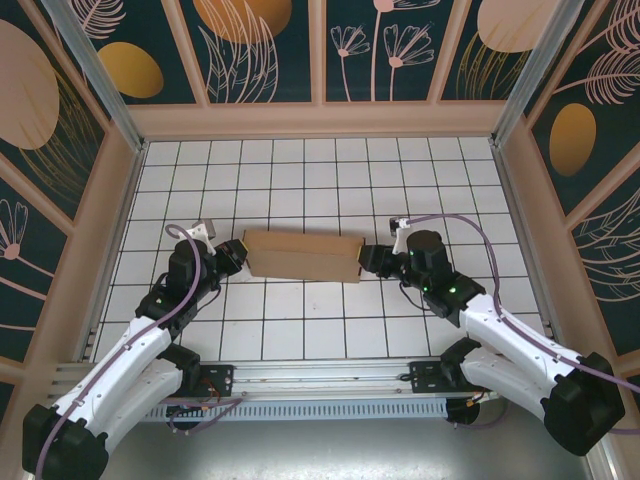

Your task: Fold the paper box

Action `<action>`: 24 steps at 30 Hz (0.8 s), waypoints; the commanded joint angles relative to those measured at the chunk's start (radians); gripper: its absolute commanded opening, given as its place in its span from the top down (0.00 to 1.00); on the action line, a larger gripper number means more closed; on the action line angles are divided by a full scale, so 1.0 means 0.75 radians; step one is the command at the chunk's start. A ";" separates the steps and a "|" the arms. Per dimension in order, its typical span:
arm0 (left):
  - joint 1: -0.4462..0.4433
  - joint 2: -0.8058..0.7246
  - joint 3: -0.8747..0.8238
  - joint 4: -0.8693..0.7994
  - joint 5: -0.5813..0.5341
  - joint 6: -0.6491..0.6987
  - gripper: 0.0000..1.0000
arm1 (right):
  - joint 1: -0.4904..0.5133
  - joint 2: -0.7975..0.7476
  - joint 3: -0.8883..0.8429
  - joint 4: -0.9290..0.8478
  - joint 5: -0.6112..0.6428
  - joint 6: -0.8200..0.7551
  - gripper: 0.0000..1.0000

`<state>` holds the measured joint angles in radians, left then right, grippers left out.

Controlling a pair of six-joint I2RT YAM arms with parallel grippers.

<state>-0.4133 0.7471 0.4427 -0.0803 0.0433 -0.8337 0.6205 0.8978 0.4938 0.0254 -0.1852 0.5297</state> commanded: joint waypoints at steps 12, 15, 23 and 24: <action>-0.011 -0.115 -0.052 -0.299 0.125 -0.054 0.88 | 0.208 -0.057 -0.103 -0.132 0.226 -0.048 0.77; -0.051 -0.178 -0.075 -0.348 0.157 -0.108 0.91 | 0.278 -0.084 -0.113 -0.160 0.314 -0.040 0.79; -0.174 -0.321 -0.089 -0.556 0.110 -0.184 0.95 | 0.449 -0.165 -0.184 -0.204 0.476 0.050 0.79; -0.179 -0.343 -0.089 -0.573 0.111 -0.195 0.95 | 0.469 -0.181 -0.184 -0.218 0.495 0.060 0.79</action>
<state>-0.5072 0.4976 0.4095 -0.3279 0.0143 -0.9306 0.9241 0.7593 0.4034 0.0017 0.1669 0.5392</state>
